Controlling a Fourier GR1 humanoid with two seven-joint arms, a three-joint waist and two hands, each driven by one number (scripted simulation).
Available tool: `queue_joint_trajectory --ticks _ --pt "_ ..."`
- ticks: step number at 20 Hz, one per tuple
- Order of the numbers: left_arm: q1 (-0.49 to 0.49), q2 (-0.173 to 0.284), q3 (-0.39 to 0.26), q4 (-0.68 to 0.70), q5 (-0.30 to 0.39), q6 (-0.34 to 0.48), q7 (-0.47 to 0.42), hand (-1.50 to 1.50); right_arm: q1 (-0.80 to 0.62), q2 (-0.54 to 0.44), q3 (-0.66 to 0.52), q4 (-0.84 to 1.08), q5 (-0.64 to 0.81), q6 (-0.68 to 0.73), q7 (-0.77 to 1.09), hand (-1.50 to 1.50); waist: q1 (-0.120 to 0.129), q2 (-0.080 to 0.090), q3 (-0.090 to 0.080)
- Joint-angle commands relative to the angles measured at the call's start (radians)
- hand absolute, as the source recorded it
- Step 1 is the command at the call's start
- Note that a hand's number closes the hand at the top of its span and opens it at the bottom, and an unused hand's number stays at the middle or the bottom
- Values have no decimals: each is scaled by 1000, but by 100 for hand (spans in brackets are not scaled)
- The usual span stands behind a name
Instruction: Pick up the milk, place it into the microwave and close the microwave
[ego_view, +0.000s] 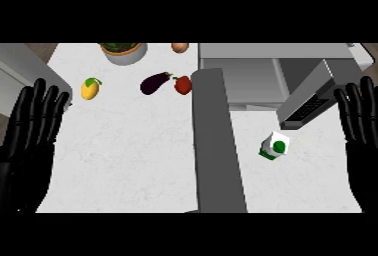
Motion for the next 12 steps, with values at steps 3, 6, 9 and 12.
queue_joint_trajectory --ticks 3,6,9,12 --pt "-71 22 49 98 32 -46 -44 -150 -107 -27 -51 121 -11 16 14 -150 7 -2 6" --pt "-65 36 67 122 53 -77 -69 -150 -214 -44 -75 258 -6 24 -30 -150 10 -2 6" --pt "-39 -33 72 171 85 -13 -31 -150 -281 17 -74 246 -87 -39 167 -150 14 -1 5" --pt "-9 -24 68 61 87 -1 64 -150 -216 5 -101 270 -137 15 67 -150 10 -3 6"
